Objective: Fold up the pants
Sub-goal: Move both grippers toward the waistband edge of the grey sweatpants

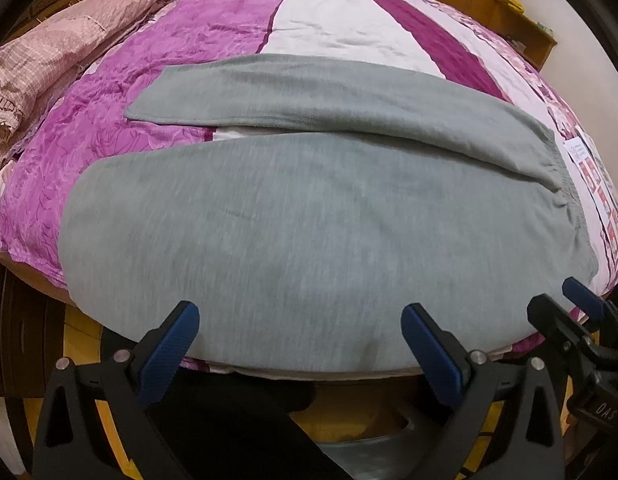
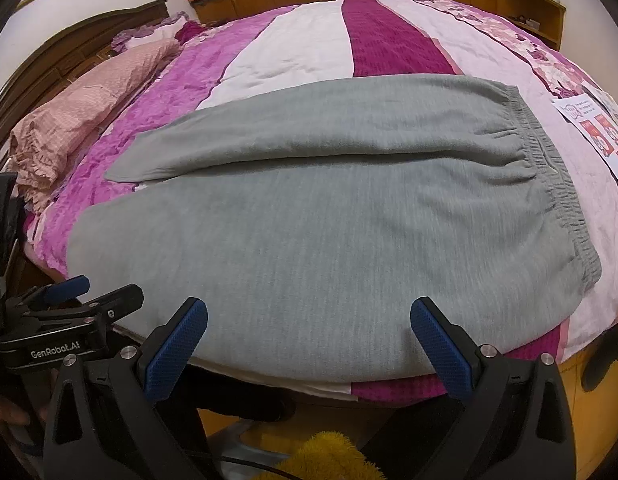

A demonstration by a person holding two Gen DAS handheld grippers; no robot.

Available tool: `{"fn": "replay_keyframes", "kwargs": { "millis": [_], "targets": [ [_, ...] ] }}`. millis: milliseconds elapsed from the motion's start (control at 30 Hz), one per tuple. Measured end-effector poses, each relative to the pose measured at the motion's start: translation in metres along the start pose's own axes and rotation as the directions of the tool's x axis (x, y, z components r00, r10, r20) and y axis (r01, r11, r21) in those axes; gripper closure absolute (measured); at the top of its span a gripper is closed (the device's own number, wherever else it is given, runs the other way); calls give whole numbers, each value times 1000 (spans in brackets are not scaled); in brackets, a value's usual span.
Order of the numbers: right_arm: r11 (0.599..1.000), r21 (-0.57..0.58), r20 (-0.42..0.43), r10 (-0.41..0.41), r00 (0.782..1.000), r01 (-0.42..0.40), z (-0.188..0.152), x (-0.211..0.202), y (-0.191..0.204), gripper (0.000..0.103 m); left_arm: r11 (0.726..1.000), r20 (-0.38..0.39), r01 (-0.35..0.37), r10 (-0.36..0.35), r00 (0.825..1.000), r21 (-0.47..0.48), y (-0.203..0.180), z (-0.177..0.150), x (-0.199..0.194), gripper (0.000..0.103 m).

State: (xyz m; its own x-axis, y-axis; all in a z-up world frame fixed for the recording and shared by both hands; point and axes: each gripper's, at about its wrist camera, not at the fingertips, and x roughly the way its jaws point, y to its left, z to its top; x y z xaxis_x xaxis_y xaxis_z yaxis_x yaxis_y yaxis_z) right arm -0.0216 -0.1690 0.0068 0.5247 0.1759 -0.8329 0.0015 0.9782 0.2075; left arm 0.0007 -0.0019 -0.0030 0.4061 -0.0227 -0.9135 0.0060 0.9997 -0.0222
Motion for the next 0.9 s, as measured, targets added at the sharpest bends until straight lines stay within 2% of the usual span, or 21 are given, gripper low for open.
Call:
{"fn": "replay_keyframes", "kwargs": {
  "millis": [267,500,900],
  "targets": [
    [999,-39,1,9,1000,-9,7,-3,6,5,1000,-12,-4,4,1000,17,1,5,3,0],
    [999,-29,3,16,1000,-16,20,-5,-9,5,999,-5,-24,24,1000,22,10,16,5,0],
    [998,-63,-19,-22,1000,21,61,5,-36,5,997,14,-58,57,998,44,33,58,10,0]
  ]
}}
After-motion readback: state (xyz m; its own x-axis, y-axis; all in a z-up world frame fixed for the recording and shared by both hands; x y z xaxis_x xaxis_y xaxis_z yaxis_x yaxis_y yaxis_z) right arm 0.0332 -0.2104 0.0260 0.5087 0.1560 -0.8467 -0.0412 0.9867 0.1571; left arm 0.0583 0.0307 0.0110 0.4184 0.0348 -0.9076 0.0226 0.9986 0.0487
